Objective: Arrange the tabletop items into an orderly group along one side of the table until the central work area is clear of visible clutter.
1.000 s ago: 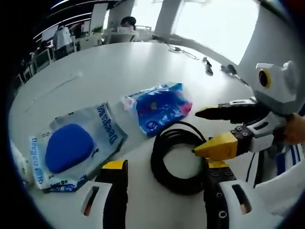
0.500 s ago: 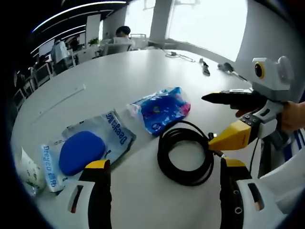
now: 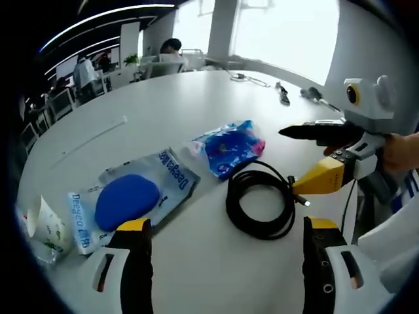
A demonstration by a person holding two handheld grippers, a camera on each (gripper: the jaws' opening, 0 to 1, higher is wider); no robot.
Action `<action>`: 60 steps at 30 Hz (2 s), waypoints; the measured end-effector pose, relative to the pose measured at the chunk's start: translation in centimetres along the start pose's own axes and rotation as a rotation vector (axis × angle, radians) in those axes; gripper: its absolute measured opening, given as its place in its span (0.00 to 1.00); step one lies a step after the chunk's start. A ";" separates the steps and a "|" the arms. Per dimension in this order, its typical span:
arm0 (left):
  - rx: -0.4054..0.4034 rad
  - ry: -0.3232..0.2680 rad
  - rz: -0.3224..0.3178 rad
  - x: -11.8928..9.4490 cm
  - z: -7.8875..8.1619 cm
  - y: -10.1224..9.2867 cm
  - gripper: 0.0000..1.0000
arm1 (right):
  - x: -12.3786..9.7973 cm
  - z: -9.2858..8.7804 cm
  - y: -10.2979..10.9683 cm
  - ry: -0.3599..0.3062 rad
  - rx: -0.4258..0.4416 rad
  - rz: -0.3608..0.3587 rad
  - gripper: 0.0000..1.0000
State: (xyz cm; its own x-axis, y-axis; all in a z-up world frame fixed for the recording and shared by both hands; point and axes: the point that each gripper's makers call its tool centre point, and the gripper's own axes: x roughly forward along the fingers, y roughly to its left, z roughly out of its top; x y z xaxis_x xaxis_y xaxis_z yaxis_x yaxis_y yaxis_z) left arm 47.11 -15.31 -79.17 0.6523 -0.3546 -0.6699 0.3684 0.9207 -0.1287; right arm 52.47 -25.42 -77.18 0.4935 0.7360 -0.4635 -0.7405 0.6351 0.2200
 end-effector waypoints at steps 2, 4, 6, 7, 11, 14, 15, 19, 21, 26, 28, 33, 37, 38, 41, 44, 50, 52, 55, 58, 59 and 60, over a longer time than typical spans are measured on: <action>-0.007 -0.002 0.007 -0.5 -0.1 0.6 0.92 | -0.1 0.1 0.1 -0.001 -0.003 -0.003 0.99; -0.009 -0.004 0.013 -0.8 -0.2 1.0 0.91 | -0.1 0.2 0.1 -0.003 -0.005 -0.004 0.99; -0.005 -0.006 0.017 -1.2 -0.3 1.3 0.91 | -0.3 0.3 0.3 -0.002 -0.009 -0.004 0.99; -0.002 -0.006 0.018 -1.4 -0.3 1.4 0.90 | -0.4 0.3 0.3 -0.002 -0.010 -0.005 0.99; -0.010 -0.010 0.020 -1.9 -0.4 1.8 0.89 | -0.7 0.2 0.6 0.000 -0.017 -0.009 0.99; -0.014 -0.017 0.023 -2.4 -0.6 2.0 0.88 | -1.2 0.0 0.7 0.005 -0.016 -0.013 0.99; -0.014 -0.016 0.024 -2.6 -0.7 2.1 0.88 | -1.4 -0.1 0.7 0.007 -0.016 -0.017 0.99; -0.018 -0.018 0.028 -3.6 -0.9 2.3 0.87 | -2.0 0.0 0.8 0.001 -0.016 -0.030 0.99; -0.014 -0.020 0.029 -4.1 -1.0 2.6 0.86 | -2.3 -0.1 0.8 0.004 -0.018 -0.039 0.98; -0.024 -0.026 0.044 -5.4 -1.6 3.6 0.86 | -3.1 -0.4 1.0 0.008 -0.018 -0.056 0.98; -0.030 -0.027 0.050 -6.0 -2.0 4.0 0.85 | -3.4 -0.5 1.1 0.008 -0.017 -0.061 0.98; -0.040 -0.031 0.067 -7.5 -2.7 5.0 0.85 | -4.0 -0.7 1.4 0.011 -0.021 -0.078 0.97; -0.052 -0.050 0.081 -9.0 -3.1 5.8 0.85 | -4.5 -0.7 1.9 0.006 -0.023 -0.087 0.97; -0.055 -0.057 0.086 -9.4 -3.2 6.1 0.85 | -4.6 -0.7 1.9 0.005 -0.023 -0.090 0.97; -0.059 -0.061 0.096 -10.3 -3.4 6.6 0.84 | -4.9 -0.8 2.3 0.009 -0.027 -0.098 0.97; -0.063 -0.071 0.102 -11.2 -3.8 7.0 0.84 | -5.1 -0.8 2.8 0.005 -0.028 -0.102 0.96; -0.080 -0.074 0.117 -13.1 -5.3 8.0 0.84 | -5.3 -0.9 3.7 0.004 -0.032 -0.107 0.96; -0.100 -0.083 0.122 -13.7 -5.7 8.4 0.84 | -5.4 -1.1 4.0 0.006 -0.033 -0.112 0.96; -0.109 -0.091 0.139 -15.0 -6.4 9.2 0.84 | -5.6 -1.1 4.5 0.004 -0.032 -0.117 0.96; -0.125 -0.101 0.154 -16.1 -7.0 10.1 0.84 | -5.8 -1.5 4.9 0.013 -0.038 -0.123 0.96; -0.130 -0.100 0.158 -16.5 -7.3 10.4 0.84 | -5.8 -1.7 5.1 0.015 -0.039 -0.125 0.96; -0.132 -0.098 0.160 -16.7 -7.5 10.5 0.84 | -5.9 -1.8 5.2 0.017 -0.039 -0.126 0.96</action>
State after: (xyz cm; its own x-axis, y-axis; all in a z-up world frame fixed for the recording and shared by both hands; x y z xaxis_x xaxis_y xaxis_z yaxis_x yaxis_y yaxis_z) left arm 35.11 1.54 -74.85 0.7593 -0.2108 -0.6157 0.1695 0.9775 -0.1256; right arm 44.86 -26.87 -74.85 0.5761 0.6467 -0.4999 -0.6905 0.7123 0.1258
